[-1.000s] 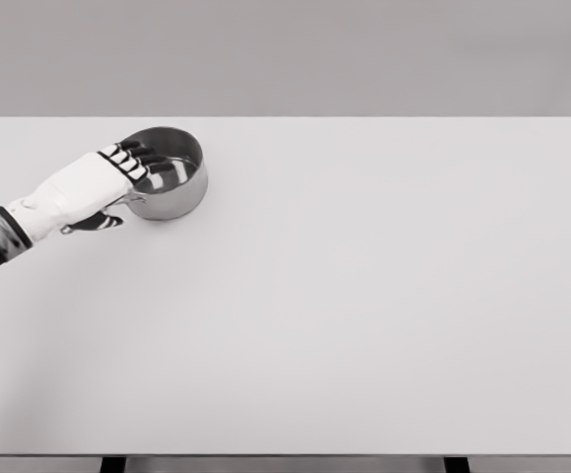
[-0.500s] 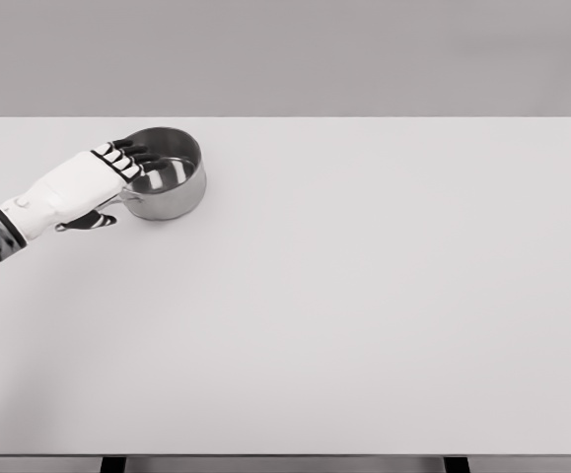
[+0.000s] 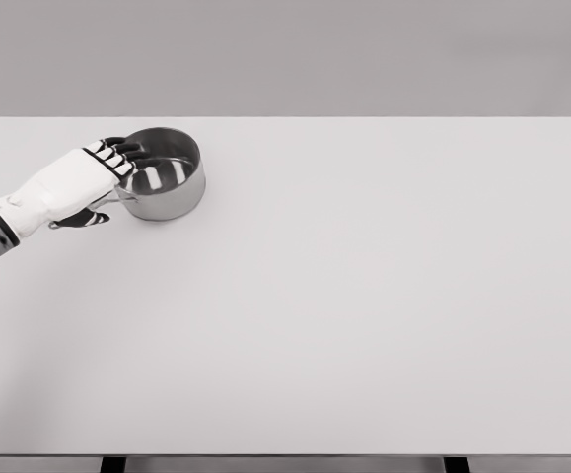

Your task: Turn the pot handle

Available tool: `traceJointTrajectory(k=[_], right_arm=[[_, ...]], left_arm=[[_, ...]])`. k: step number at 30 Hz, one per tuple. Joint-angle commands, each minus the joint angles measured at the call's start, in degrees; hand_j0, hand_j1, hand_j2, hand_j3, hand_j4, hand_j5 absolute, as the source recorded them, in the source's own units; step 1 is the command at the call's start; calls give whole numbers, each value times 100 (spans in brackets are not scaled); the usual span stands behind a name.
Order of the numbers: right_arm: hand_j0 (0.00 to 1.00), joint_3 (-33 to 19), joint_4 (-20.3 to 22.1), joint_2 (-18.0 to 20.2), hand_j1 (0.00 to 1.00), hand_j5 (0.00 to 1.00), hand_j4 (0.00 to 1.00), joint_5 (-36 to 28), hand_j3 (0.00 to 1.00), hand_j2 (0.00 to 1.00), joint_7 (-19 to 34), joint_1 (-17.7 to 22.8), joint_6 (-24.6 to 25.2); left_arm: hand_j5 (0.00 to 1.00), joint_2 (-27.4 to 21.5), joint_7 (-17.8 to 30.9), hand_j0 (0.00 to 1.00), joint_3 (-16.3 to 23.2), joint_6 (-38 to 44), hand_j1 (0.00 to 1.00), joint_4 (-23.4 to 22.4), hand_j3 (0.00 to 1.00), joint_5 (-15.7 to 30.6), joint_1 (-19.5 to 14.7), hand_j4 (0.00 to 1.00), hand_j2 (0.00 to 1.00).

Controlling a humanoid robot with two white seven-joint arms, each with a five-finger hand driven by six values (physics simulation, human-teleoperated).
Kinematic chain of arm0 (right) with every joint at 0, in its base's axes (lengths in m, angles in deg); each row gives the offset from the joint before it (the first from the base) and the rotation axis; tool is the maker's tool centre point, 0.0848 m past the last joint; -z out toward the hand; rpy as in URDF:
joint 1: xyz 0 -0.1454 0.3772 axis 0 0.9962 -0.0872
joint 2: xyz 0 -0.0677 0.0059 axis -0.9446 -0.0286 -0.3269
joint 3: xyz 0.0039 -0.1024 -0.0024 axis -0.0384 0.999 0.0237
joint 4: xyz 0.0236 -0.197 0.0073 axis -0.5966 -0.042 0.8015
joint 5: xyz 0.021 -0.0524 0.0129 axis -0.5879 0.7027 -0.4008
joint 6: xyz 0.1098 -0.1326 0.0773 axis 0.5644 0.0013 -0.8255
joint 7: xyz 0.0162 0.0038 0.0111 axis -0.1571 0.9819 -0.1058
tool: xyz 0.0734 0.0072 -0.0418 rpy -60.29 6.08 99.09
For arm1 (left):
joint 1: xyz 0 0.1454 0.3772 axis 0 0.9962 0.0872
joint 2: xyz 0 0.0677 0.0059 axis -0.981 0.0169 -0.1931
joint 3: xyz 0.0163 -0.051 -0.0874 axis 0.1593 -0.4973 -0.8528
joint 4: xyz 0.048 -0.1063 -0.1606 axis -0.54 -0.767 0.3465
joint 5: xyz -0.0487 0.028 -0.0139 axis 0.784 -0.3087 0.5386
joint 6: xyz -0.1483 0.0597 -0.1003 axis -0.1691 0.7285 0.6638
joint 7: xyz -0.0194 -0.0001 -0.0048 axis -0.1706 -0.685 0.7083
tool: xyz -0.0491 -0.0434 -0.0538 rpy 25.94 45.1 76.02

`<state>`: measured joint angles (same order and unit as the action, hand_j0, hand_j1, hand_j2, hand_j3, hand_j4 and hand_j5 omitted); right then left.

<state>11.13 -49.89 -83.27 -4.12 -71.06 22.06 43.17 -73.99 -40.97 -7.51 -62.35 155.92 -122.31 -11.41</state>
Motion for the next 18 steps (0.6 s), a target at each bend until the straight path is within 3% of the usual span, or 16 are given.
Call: traceJointTrajectory(k=[1, 18], right_arm=[[100, -1, 0, 0, 100, 100, 100, -4, 100, 100, 0, 0, -1], [100, -1, 0, 0, 100, 100, 100, -4, 100, 100, 0, 0, -1]], left_arm=[[100, -12, -4, 100, -7, 2, 100, -49, 100, 34, 0, 100, 100], [100, -108, -4, 100, -104, 2, 100, -216, 100, 25, 0, 100, 100]])
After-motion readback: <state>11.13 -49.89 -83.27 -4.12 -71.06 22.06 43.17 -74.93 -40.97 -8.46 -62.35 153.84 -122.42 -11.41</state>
